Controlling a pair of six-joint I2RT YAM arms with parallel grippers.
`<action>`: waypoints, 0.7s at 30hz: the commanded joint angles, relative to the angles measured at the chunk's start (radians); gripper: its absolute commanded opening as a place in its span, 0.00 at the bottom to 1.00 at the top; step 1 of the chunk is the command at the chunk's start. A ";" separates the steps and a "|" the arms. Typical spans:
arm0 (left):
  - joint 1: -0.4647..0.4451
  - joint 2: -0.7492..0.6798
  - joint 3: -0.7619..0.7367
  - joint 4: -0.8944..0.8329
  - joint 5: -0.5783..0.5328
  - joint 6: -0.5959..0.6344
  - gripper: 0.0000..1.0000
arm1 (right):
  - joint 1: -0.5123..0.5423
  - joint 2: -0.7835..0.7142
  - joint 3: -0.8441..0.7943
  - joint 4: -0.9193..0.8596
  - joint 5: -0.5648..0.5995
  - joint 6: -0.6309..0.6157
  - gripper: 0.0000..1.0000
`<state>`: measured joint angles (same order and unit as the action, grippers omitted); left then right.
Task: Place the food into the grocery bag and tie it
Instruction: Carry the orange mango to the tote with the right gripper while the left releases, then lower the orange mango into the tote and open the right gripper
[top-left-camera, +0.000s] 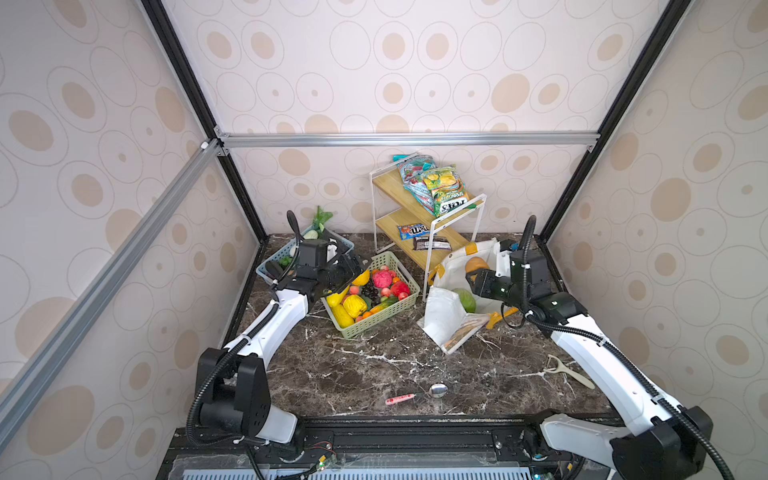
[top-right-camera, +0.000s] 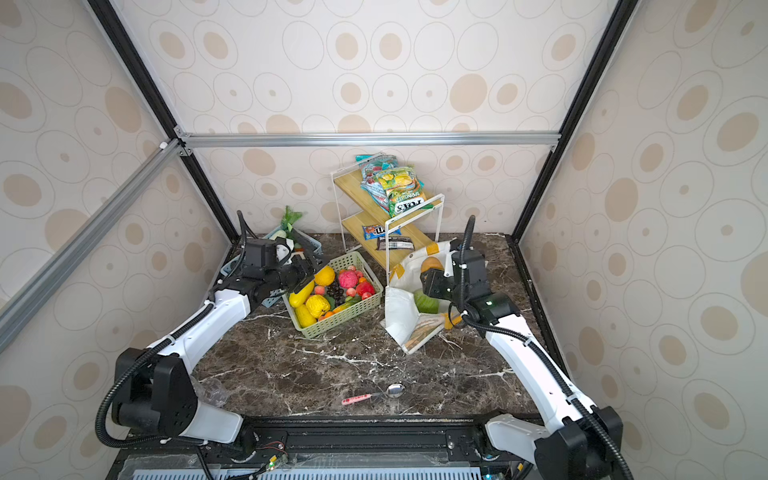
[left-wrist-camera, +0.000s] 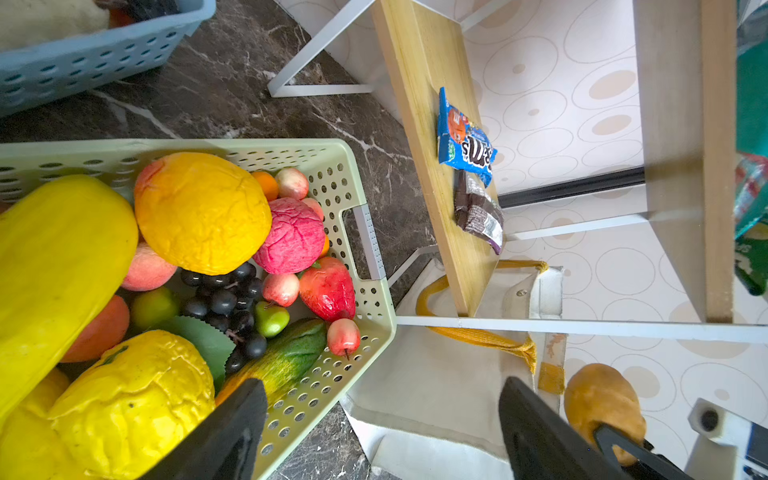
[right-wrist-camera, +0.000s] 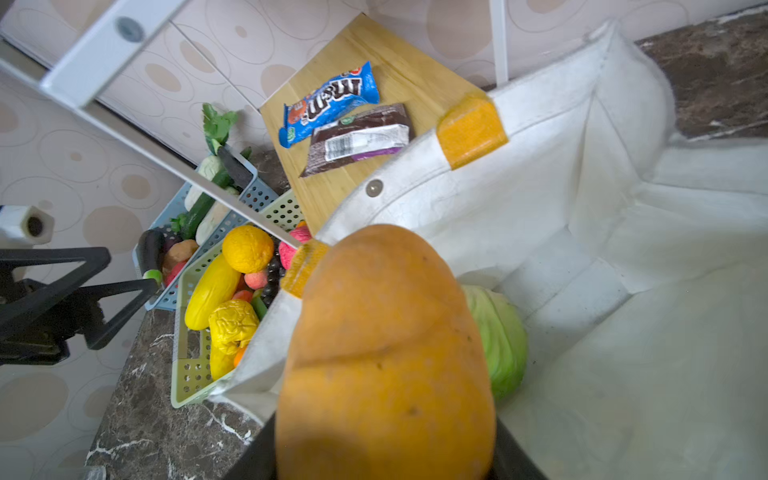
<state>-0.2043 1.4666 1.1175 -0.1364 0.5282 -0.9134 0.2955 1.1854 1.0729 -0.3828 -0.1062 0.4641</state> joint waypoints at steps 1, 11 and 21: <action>-0.004 -0.006 0.023 0.006 -0.010 0.026 0.88 | -0.056 0.037 -0.011 -0.018 -0.054 0.010 0.53; -0.007 -0.017 0.003 0.021 -0.024 0.036 0.88 | -0.125 0.168 0.025 -0.035 -0.078 -0.014 0.52; -0.023 -0.021 -0.004 0.032 -0.024 0.058 0.88 | -0.163 0.274 0.070 -0.091 -0.090 -0.037 0.52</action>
<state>-0.2195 1.4662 1.1027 -0.1226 0.5117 -0.8886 0.1352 1.4399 1.1053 -0.4358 -0.1875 0.4458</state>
